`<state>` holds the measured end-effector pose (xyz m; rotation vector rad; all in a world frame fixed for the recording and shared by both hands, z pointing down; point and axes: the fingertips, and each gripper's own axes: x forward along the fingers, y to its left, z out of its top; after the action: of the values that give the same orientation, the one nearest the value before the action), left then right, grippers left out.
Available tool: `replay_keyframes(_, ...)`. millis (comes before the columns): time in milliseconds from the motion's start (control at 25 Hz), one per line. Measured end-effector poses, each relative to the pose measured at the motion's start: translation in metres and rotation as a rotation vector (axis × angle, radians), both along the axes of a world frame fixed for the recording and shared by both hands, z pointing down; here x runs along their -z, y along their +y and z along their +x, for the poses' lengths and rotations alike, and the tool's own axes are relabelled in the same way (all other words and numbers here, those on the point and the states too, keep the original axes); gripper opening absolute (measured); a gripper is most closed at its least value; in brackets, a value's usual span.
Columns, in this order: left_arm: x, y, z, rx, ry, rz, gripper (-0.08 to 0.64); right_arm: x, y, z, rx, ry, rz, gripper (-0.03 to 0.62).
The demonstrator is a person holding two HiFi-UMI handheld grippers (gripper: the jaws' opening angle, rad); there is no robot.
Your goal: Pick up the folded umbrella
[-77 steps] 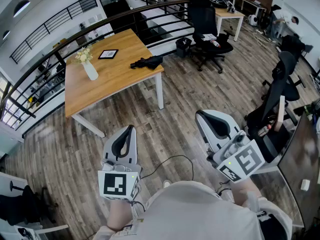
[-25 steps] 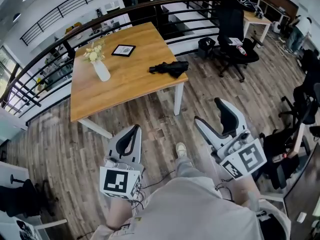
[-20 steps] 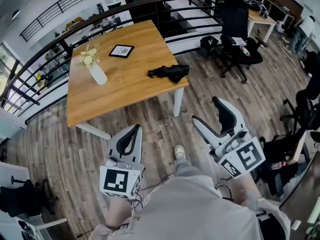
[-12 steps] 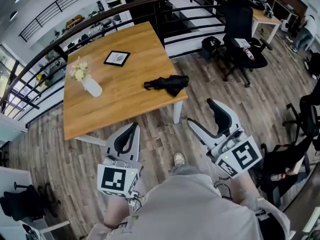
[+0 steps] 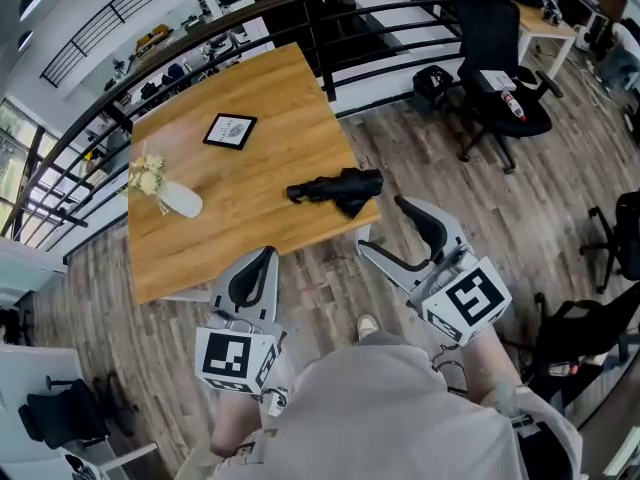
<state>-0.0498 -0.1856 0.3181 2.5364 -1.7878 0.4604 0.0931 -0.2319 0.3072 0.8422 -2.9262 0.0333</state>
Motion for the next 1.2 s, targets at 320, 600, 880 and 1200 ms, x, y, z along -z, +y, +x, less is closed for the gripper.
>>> replay_keyframes(320, -0.012, -0.045, 0.010, -0.049, 0.002, -0.020, 0.017, -0.009, -0.037, 0.012, -0.050, 0.040, 0.015, 0.328)
replay_keyframes(600, -0.016, -0.071, 0.021, -0.105, 0.011, -0.025, 0.017, -0.010, -0.060, 0.028, -0.106, 0.068, 0.022, 0.328)
replay_keyframes(880, -0.033, -0.100, 0.016, -0.188, 0.007, -0.065, 0.017, -0.028, -0.078, 0.015, -0.140, 0.103, -0.030, 0.328)
replay_keyframes(1200, -0.040, -0.145, -0.034, -0.253, 0.033, -0.104, 0.017, -0.053, -0.108, -0.041, -0.145, 0.150, -0.138, 0.328)
